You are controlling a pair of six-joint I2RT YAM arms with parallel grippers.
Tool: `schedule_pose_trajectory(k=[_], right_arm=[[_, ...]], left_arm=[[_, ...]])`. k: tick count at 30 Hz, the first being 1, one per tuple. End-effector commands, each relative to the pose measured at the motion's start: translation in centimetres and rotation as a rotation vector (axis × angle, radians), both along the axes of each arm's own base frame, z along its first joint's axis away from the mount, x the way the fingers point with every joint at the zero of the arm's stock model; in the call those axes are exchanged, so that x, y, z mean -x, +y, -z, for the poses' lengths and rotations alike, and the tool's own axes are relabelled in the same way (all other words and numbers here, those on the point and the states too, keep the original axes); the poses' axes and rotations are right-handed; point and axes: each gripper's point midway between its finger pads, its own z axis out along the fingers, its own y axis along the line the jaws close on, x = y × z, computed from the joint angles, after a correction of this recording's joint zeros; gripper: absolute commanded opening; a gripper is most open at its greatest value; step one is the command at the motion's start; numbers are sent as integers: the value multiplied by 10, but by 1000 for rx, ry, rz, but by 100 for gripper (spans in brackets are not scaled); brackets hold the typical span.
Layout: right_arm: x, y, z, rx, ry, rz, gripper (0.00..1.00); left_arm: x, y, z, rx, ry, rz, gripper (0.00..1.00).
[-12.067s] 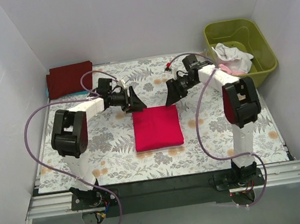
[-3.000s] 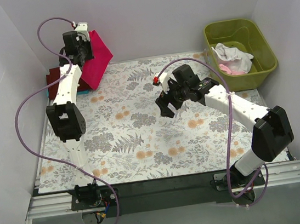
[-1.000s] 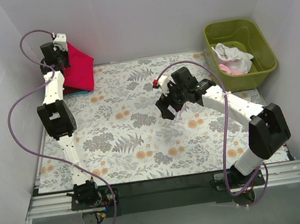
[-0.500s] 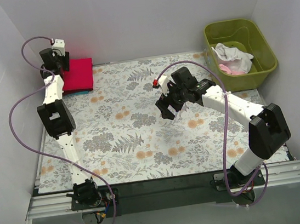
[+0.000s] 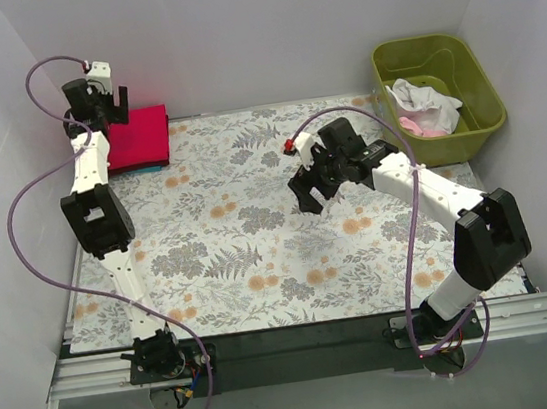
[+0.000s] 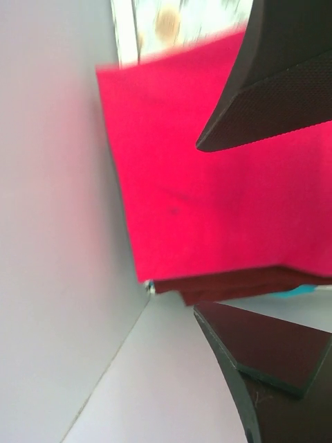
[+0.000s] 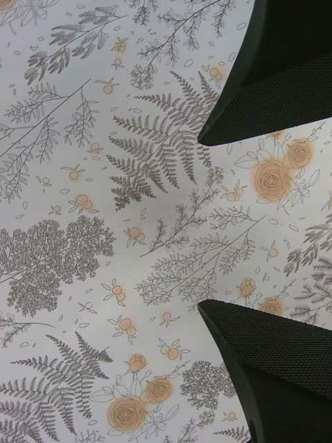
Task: Fold and stack the t-shirts
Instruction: Reset both grippers
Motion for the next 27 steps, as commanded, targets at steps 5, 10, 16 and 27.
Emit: schedule_pose_trajectory(k=[5,10,16,27], right_arm=[[-44,-44,-67,-80,-102,138,98],[-60,-95,-82,-98,-64,273,98],[-48,-149,-73,-83,10,408,98],[37,-165,-18,-29,110,419,98]], left_arm=[[86,-156,-88,198,124,275,91],[157,-236,-62,341,360,323,93],[246,-276,-7,481,605,316,94],[349,-273,28,508,671,289,96]])
